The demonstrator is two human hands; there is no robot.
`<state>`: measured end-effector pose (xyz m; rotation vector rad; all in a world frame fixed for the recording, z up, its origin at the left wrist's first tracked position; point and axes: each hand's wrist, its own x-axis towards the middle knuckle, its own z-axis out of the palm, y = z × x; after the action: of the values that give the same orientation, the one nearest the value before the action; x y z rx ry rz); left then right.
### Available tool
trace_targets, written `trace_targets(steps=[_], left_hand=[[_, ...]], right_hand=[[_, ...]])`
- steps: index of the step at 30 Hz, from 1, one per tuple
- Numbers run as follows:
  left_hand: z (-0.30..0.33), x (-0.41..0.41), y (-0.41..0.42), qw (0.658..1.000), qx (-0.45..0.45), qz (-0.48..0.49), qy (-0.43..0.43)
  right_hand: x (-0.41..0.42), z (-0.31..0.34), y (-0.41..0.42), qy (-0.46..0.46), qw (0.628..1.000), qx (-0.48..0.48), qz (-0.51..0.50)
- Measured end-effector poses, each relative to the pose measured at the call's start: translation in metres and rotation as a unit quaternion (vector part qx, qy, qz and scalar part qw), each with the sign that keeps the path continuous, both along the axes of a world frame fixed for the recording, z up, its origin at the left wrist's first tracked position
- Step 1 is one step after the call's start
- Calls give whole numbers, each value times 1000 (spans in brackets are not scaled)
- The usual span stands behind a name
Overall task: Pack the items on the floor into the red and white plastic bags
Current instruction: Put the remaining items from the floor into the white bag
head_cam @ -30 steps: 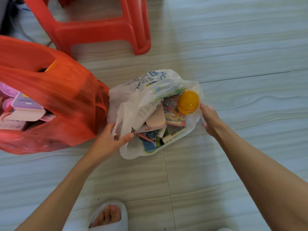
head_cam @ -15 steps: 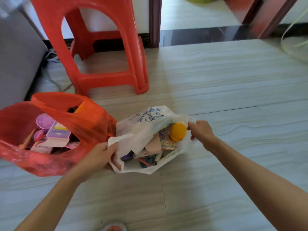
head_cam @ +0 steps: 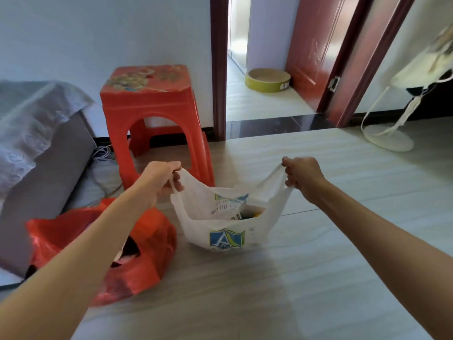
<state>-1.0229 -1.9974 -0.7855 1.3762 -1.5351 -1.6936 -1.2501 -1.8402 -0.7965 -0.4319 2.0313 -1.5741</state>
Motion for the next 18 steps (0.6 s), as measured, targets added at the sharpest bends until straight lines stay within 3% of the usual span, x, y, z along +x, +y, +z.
trace_targets(steps=[6,13,18], left_hand=[[-10,-20,22,997,-25,-68,-20],[-32,-44,75,957,-21,-272,-96],[-28,-38,112,896,-74,-388,-204]], right_hand=[[-20,2,30,54,998,11,-16],[-29,-24,74,47,992,103,-49],[9,-24,102,2,961,257,104]])
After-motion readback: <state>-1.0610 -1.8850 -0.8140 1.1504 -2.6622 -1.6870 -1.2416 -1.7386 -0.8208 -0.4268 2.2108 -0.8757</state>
